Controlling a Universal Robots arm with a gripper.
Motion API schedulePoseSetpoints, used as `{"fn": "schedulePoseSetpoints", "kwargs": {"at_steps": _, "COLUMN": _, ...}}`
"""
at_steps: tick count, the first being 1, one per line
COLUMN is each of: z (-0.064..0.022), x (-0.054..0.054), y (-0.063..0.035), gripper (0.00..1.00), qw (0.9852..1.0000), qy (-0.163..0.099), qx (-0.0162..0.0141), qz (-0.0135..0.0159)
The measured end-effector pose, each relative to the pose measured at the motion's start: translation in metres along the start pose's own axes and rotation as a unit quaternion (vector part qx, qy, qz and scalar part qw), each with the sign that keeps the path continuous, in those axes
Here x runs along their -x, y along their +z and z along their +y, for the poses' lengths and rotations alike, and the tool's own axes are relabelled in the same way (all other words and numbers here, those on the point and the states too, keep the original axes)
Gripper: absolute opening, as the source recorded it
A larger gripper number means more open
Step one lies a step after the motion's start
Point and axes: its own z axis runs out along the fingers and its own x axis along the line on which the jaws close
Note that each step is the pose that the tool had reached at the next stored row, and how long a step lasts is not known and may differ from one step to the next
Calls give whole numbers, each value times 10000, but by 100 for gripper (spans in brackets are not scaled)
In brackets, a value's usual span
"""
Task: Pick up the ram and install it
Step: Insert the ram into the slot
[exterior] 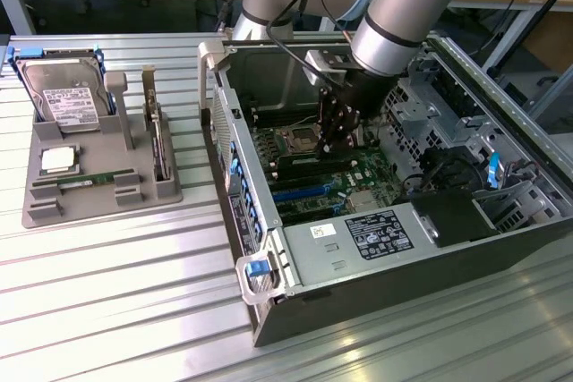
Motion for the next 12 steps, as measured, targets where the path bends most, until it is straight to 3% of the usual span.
{"fn": "schedulePoseSetpoints", "kwargs": {"at_steps": 12, "z": -68, "x": 3, "y": 73, "gripper": 13, "qw": 10000, "qy": -59, "qx": 5, "qz": 16}}
